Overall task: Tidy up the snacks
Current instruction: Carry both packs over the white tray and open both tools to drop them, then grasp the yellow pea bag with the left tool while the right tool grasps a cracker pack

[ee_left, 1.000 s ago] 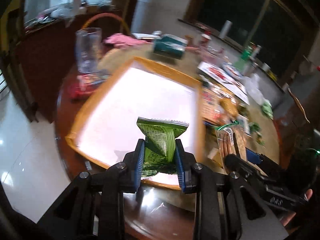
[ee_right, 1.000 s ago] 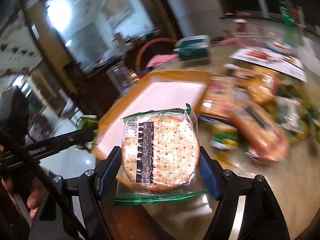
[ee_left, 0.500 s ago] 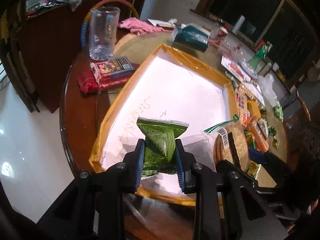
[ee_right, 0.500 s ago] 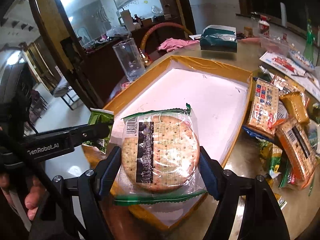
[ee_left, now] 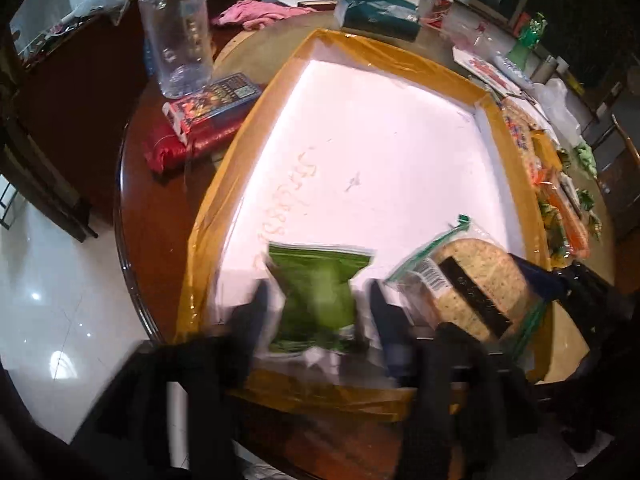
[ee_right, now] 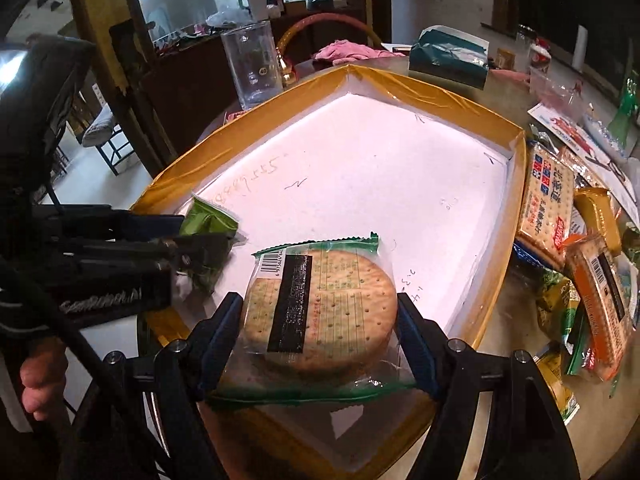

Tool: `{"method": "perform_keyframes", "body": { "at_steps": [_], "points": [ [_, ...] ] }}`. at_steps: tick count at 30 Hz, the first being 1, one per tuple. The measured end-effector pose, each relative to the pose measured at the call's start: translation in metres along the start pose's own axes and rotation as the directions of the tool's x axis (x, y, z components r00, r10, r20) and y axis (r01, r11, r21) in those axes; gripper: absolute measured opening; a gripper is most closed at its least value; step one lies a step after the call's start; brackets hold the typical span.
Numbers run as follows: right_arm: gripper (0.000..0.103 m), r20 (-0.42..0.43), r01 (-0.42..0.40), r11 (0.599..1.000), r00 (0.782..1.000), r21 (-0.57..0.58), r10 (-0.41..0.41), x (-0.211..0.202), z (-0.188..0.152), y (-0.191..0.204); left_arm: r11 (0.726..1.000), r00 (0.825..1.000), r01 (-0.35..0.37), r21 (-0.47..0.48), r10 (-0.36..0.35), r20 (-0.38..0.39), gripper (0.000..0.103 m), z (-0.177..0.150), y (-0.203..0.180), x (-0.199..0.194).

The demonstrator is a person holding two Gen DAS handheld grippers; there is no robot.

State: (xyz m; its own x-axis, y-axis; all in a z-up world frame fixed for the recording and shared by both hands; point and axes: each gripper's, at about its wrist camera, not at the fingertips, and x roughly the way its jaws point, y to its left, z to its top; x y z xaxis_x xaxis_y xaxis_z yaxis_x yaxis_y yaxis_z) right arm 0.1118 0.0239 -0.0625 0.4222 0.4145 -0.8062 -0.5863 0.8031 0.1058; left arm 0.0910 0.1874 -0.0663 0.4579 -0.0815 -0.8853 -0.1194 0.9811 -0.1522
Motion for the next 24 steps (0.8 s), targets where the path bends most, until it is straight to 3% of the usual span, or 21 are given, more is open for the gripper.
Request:
{"method": "perform_keyframes", "body": {
  "at_steps": [2, 5, 9, 12, 17, 20, 24],
  "points": [
    [0.08, 0.057, -0.031, 0.999, 0.998, 0.034, 0.029, -0.009, -0.001, -0.006, 0.998, 0.997, 0.058, -0.038, -0.057, 0.051, 0.077, 0.001, 0.005, -0.011],
    [0.08, 0.105, -0.027, 0.996, 0.994, 0.082, 0.018, -0.023, -0.001, -0.016, 0.992, 0.994, 0.091, -0.092, -0.084, 0.075, 0.077, -0.001, 0.012, -0.021],
    [0.08, 0.154, -0.057, 0.993, 0.987, 0.102, 0.04, -0.058, -0.019, -0.033, 0.998, 0.988, 0.017, -0.066, -0.007, 0.153, 0.077, -0.02, 0.003, -0.045],
    [0.08, 0.182, -0.071, 0.988, 0.982, 0.134, 0.046, -0.08, -0.04, -0.051, 0.997, 0.984, 0.062, -0.052, -0.052, 0.171, 0.077, -0.037, -0.011, -0.059],
    [0.08, 0.205, -0.04, 0.957, 0.978, 0.289, -0.021, -0.106, -0.082, -0.101, 0.993, 0.982, 0.115, 0.01, -0.116, 0.152, 0.079, -0.052, -0.062, -0.062],
    [0.08, 0.173, -0.023, 0.942, 0.984, 0.333, -0.037, -0.111, -0.1, -0.124, 0.985, 0.979, 0.146, 0.09, -0.157, 0.127, 0.079, -0.054, -0.1, -0.06],
    [0.08, 0.143, -0.006, 0.923, 0.988, 0.384, -0.053, -0.12, -0.126, -0.148, 0.972, 0.982, 0.141, 0.187, -0.161, 0.1, 0.079, -0.056, -0.146, -0.056]
  ]
}}
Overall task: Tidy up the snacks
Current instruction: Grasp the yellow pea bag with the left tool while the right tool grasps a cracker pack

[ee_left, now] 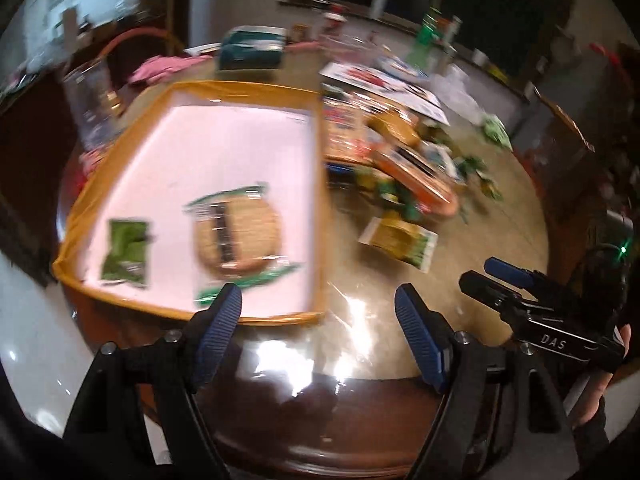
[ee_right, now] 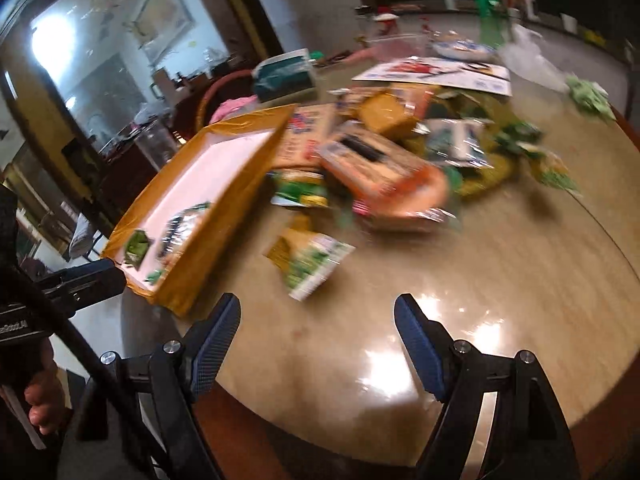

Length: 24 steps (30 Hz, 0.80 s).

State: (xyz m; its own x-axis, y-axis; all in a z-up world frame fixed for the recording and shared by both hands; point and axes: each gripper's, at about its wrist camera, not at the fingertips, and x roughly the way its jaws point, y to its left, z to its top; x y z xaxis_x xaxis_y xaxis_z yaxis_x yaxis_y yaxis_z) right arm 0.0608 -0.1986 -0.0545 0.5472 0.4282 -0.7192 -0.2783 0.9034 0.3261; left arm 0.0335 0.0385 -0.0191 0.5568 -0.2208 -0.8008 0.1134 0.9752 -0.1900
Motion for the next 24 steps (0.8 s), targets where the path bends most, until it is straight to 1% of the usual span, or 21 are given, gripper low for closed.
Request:
{"method": "perform_keyframes", "body": {
  "at_steps": [1, 3, 5, 6, 9, 11, 12, 14, 15, 16, 17, 19, 20, 21, 24],
  "points": [
    [0.08, 0.0, 0.008, 1.0, 1.0, 0.013, -0.008, -0.003, -0.003, -0.007, 1.0, 1.0, 0.011, 0.019, -0.01, -0.017, 0.079, 0.002, -0.012, 0.005],
    [0.08, 0.013, 0.015, 0.999, 1.0, 0.04, -0.015, -0.011, -0.009, -0.023, 0.999, 0.999, 0.022, 0.027, -0.021, -0.048, 0.079, 0.002, -0.023, 0.012],
    [0.08, 0.022, 0.017, 0.998, 1.0, 0.059, -0.019, -0.017, -0.013, -0.036, 0.999, 0.995, 0.044, 0.013, -0.043, -0.088, 0.079, 0.005, -0.038, 0.024],
    [0.08, 0.031, 0.034, 0.997, 0.999, 0.064, -0.036, -0.019, -0.015, -0.044, 0.998, 0.993, 0.056, 0.0, -0.056, -0.109, 0.079, 0.008, -0.045, 0.032],
    [0.08, 0.038, 0.077, 0.994, 0.996, 0.078, -0.081, -0.019, -0.015, -0.062, 0.994, 0.983, 0.08, -0.076, -0.091, -0.159, 0.079, 0.019, -0.057, 0.057],
    [0.08, 0.038, 0.085, 0.992, 0.995, 0.092, -0.088, -0.017, -0.013, -0.075, 0.986, 0.977, 0.088, -0.142, -0.114, -0.182, 0.079, 0.03, -0.057, 0.072],
    [0.08, 0.039, 0.086, 0.991, 0.995, 0.1, -0.09, -0.016, -0.012, -0.079, 0.982, 0.976, 0.076, -0.173, -0.108, -0.189, 0.079, 0.037, -0.056, 0.081],
    [0.08, 0.04, 0.08, 0.992, 0.996, 0.101, -0.084, -0.015, -0.012, -0.084, 0.975, 0.976, 0.04, -0.219, -0.085, -0.199, 0.074, 0.049, -0.053, 0.095],
    [0.08, 0.039, 0.078, 0.992, 0.996, 0.101, -0.082, -0.014, -0.012, -0.086, 0.975, 0.978, 0.027, -0.221, -0.071, -0.194, 0.073, 0.053, -0.055, 0.099],
    [0.08, 0.036, 0.076, 0.992, 0.996, 0.1, -0.079, -0.013, -0.012, -0.087, 0.976, 0.981, -0.011, -0.215, -0.031, -0.191, 0.073, 0.058, -0.056, 0.105],
    [0.08, 0.043, 0.075, 0.993, 0.996, 0.091, -0.08, -0.013, -0.012, -0.087, 0.976, 0.981, -0.039, -0.214, -0.003, -0.193, 0.07, 0.061, -0.056, 0.111],
    [0.08, 0.046, 0.074, 0.995, 0.996, 0.072, -0.078, -0.013, -0.013, -0.085, 0.972, 0.977, -0.071, -0.223, 0.022, -0.214, 0.061, 0.062, -0.055, 0.121],
    [0.08, 0.049, 0.068, 0.996, 0.996, 0.065, -0.072, -0.013, -0.013, -0.085, 0.973, 0.972, -0.076, -0.22, 0.023, -0.235, 0.056, 0.06, -0.055, 0.127],
    [0.08, 0.049, 0.062, 0.996, 0.997, 0.062, -0.065, -0.012, -0.012, -0.086, 0.975, 0.974, -0.073, -0.209, 0.025, -0.226, 0.052, 0.059, -0.056, 0.125],
    [0.08, 0.048, 0.052, 0.997, 0.997, 0.063, -0.055, -0.01, -0.01, -0.086, 0.988, 0.978, -0.077, -0.131, 0.049, -0.203, 0.044, 0.048, -0.065, 0.115]
  ]
}}
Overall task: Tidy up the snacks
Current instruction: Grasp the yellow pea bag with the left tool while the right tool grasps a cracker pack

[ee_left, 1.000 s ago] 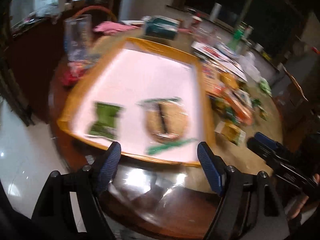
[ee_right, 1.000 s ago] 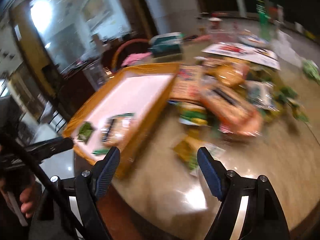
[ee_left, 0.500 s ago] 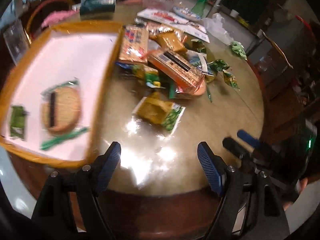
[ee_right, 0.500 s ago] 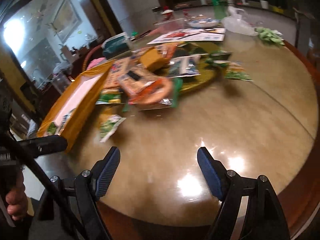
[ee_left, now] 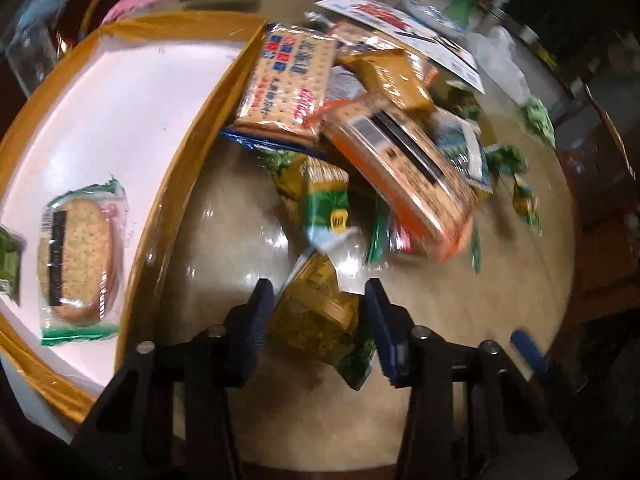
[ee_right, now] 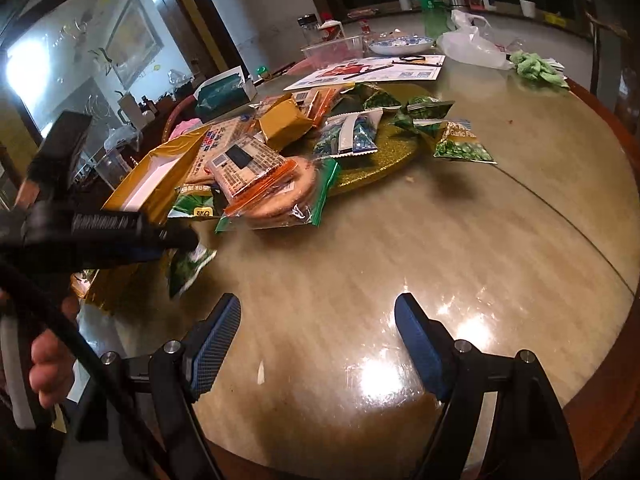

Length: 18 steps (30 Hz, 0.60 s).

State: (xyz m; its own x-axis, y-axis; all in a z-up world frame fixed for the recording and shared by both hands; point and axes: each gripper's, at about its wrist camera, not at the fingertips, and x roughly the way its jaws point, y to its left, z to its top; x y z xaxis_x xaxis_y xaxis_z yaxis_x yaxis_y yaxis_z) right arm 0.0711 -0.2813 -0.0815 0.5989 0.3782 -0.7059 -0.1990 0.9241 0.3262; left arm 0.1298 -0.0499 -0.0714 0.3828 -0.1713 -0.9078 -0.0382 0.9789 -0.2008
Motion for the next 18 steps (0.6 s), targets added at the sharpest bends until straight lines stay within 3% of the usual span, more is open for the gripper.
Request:
{"method": "perform_keyframes", "body": {
  "at_steps": [5, 7, 8, 11, 14, 18],
  "points": [
    [0.08, -0.003, -0.001, 1.0, 1.0, -0.008, 0.0, 0.001, 0.0, 0.003, 0.99, 0.999, 0.024, 0.138, -0.028, 0.025, 0.046, -0.027, -0.002, -0.012],
    [0.08, -0.016, -0.013, 1.0, 1.0, -0.023, 0.012, 0.003, 0.002, 0.005, 0.99, 0.999, -0.003, 0.138, -0.001, 0.033, 0.053, -0.031, 0.001, -0.017],
    [0.08, -0.028, -0.018, 0.999, 0.999, -0.029, 0.018, 0.005, 0.005, 0.007, 0.991, 1.0, -0.018, 0.132, 0.016, 0.019, 0.062, -0.033, 0.002, -0.02],
    [0.08, -0.025, -0.065, 0.996, 0.998, -0.058, 0.064, 0.005, 0.027, 0.018, 0.992, 0.998, 0.067, 0.106, -0.068, 0.0, 0.066, -0.041, 0.01, -0.034],
    [0.08, -0.02, -0.134, 0.981, 0.991, -0.14, 0.132, 0.013, 0.065, 0.039, 0.991, 0.995, 0.096, 0.097, -0.096, -0.009, 0.066, -0.047, 0.014, -0.045],
    [0.08, -0.087, -0.131, 0.965, 0.99, -0.227, 0.114, 0.062, 0.111, 0.062, 0.99, 0.994, 0.106, 0.088, -0.105, -0.009, 0.066, -0.06, 0.02, -0.051]
  ]
}}
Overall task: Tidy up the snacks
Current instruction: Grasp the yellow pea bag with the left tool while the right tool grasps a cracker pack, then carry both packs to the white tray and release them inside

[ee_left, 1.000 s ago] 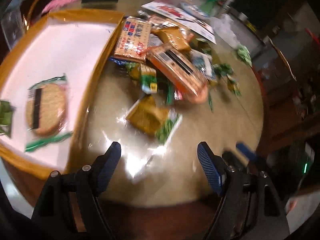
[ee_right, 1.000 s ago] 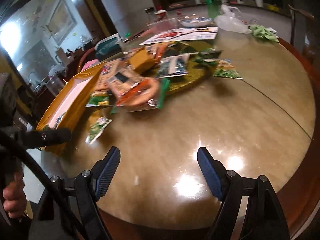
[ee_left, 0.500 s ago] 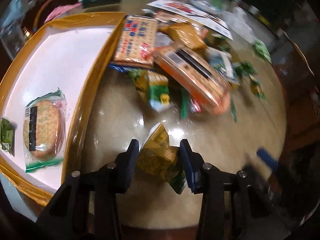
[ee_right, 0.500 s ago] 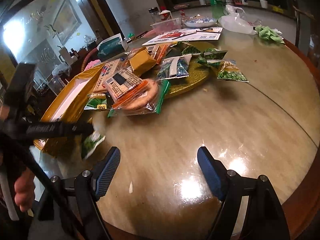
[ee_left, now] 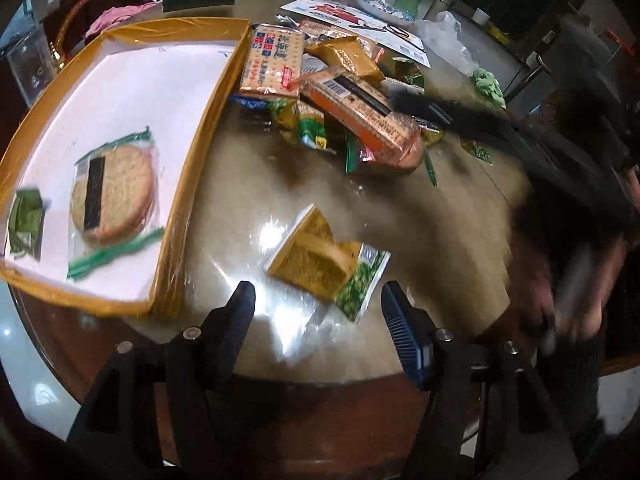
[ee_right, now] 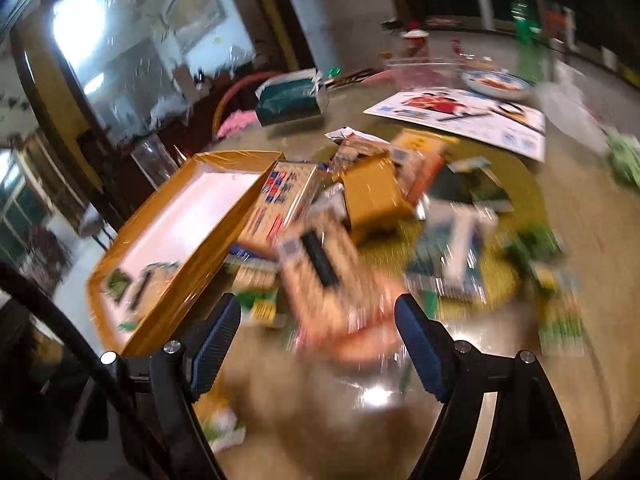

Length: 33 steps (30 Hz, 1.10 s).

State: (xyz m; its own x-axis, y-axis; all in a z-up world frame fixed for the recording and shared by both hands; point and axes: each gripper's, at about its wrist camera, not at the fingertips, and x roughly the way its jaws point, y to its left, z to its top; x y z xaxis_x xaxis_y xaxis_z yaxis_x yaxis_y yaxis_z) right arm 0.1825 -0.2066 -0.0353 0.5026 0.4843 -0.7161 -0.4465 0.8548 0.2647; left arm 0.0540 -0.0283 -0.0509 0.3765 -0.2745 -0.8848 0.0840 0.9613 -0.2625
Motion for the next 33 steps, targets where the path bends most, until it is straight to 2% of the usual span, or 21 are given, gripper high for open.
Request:
{"method": "perform_keyframes", "body": {
  "at_steps": [2, 4, 8, 13, 16, 18, 20, 26, 30, 33],
  "points": [
    [0.078, -0.061, 0.018, 0.999, 0.998, -0.048, -0.021, 0.029, 0.011, 0.002, 1.0, 1.0, -0.001, -0.014, 0.001, 0.0, 0.066, -0.005, 0.003, 0.0],
    [0.062, -0.12, 0.028, 0.996, 0.992, -0.088, -0.039, 0.051, 0.012, 0.004, 1.0, 1.0, 0.006, -0.028, -0.006, 0.0, 0.066, -0.009, 0.006, -0.002],
    [0.058, -0.088, 0.088, 0.992, 0.991, -0.092, -0.097, 0.035, 0.001, 0.01, 0.999, 1.0, 0.019, -0.039, -0.019, -0.005, 0.066, -0.012, 0.005, 0.001],
    [0.055, -0.007, 0.142, 0.989, 0.99, 0.035, -0.142, -0.018, -0.044, 0.0, 0.999, 0.999, 0.046, -0.015, -0.047, -0.021, 0.066, -0.01, -0.006, 0.007],
    [0.054, 0.024, 0.166, 0.975, 0.985, 0.151, -0.171, -0.043, -0.078, -0.017, 0.998, 0.997, 0.05, -0.044, -0.052, -0.048, 0.064, -0.003, -0.009, 0.017],
    [0.054, 0.043, 0.177, 0.958, 0.981, 0.226, -0.191, -0.057, -0.098, -0.026, 0.996, 0.995, 0.067, -0.057, -0.07, -0.067, 0.048, 0.005, -0.01, 0.026],
    [0.054, 0.055, 0.155, 0.952, 0.983, 0.265, -0.175, -0.062, -0.11, -0.031, 0.996, 0.994, 0.072, -0.061, -0.077, -0.078, 0.046, 0.018, -0.012, 0.038],
    [0.053, 0.084, 0.17, 0.951, 0.977, 0.259, -0.197, -0.059, -0.115, -0.028, 0.998, 0.999, 0.047, -0.029, -0.047, -0.005, 0.046, 0.04, -0.016, 0.042],
    [0.053, 0.096, 0.127, 0.951, 0.983, 0.281, -0.159, -0.058, -0.116, -0.034, 0.996, 0.999, -0.054, 0.075, 0.054, 0.0, 0.047, 0.033, -0.027, 0.04],
    [0.053, 0.094, 0.122, 0.952, 0.984, 0.28, -0.154, -0.06, -0.121, -0.033, 0.989, 0.997, -0.077, 0.127, 0.077, 0.0, 0.047, 0.032, -0.035, 0.044]
  ]
}}
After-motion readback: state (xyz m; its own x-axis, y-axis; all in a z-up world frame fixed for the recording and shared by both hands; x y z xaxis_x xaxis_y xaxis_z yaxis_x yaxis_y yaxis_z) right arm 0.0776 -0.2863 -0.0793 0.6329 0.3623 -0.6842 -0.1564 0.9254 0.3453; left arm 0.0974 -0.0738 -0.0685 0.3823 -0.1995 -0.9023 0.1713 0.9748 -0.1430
